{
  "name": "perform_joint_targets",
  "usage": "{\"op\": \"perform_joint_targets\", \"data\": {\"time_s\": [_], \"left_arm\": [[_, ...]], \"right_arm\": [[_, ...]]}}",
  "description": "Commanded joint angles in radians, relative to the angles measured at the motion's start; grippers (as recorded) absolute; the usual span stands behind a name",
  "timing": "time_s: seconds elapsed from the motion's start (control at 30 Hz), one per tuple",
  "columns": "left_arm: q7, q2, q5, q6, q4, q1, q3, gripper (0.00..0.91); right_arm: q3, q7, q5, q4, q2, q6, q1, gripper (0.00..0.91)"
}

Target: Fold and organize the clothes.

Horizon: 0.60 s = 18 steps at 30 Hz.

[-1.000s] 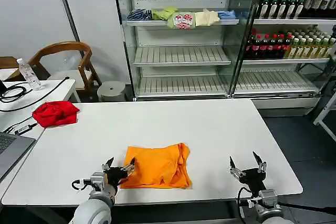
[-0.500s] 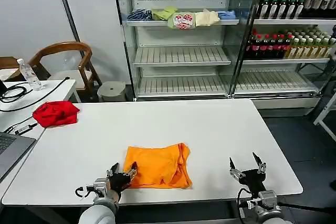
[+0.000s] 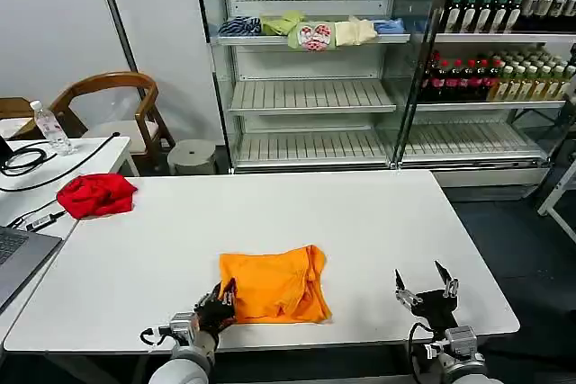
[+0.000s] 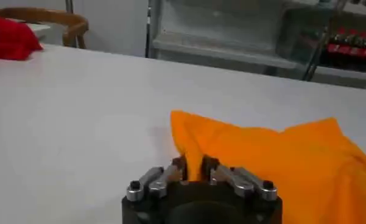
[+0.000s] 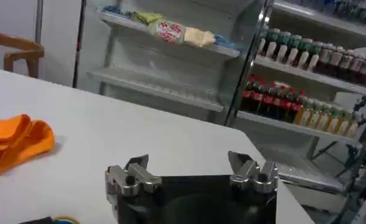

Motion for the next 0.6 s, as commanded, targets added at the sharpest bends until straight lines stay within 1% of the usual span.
{"op": "perform_joint_targets", "data": {"time_s": [0.03,0.1,0.13,0.17,0.23,0.37,0.4,0.43,0.5,0.57,0.6], "left_arm": [[0.03,0.002,0.018,-0.004,-0.012,-0.006,-0.013,0.02],[0.037,0.012,0.01,0.02,-0.031,-0.014,-0.036,0.01],[0.037,0.025,-0.015,0.038,-0.05,-0.019,-0.069,0.01],[0.038,0.044,-0.033,0.05,-0.07,-0.02,-0.088,0.01],[0.048,0.091,-0.074,0.092,-0.106,-0.02,-0.173,0.01],[0.068,0.222,-0.175,0.155,-0.152,0.001,-0.371,0.01],[0.073,0.259,-0.204,0.169,-0.149,0.006,-0.403,0.01],[0.081,0.292,-0.235,0.197,-0.142,0.02,-0.482,0.01],[0.093,0.349,-0.285,0.228,-0.122,0.05,-0.597,0.01],[0.101,0.399,-0.309,0.246,-0.107,0.081,-0.683,0.01],[0.105,0.437,-0.332,0.258,-0.093,0.109,-0.728,0.01]], "right_arm": [[-0.002,0.0,-0.001,-0.002,0.003,0.001,0.003,0.907],[-0.004,0.001,-0.002,-0.002,0.004,0.001,0.005,0.907],[-0.005,0.001,-0.002,-0.002,0.003,0.001,0.008,0.907],[-0.005,0.001,-0.002,-0.002,0.002,0.001,0.011,0.907],[-0.007,0.004,-0.002,-0.007,0.0,0.001,0.023,0.907],[-0.024,0.006,-0.002,-0.022,-0.002,0.007,0.05,0.907],[-0.031,0.006,-0.002,-0.024,-0.002,0.009,0.055,0.907],[-0.042,0.007,-0.003,-0.029,-0.002,0.011,0.067,0.907],[-0.064,0.007,-0.006,-0.035,0.0,0.014,0.086,0.907],[-0.081,0.007,-0.008,-0.037,0.0,0.017,0.1,0.907],[-0.094,0.007,-0.007,-0.038,0.0,0.017,0.112,0.907]]}}
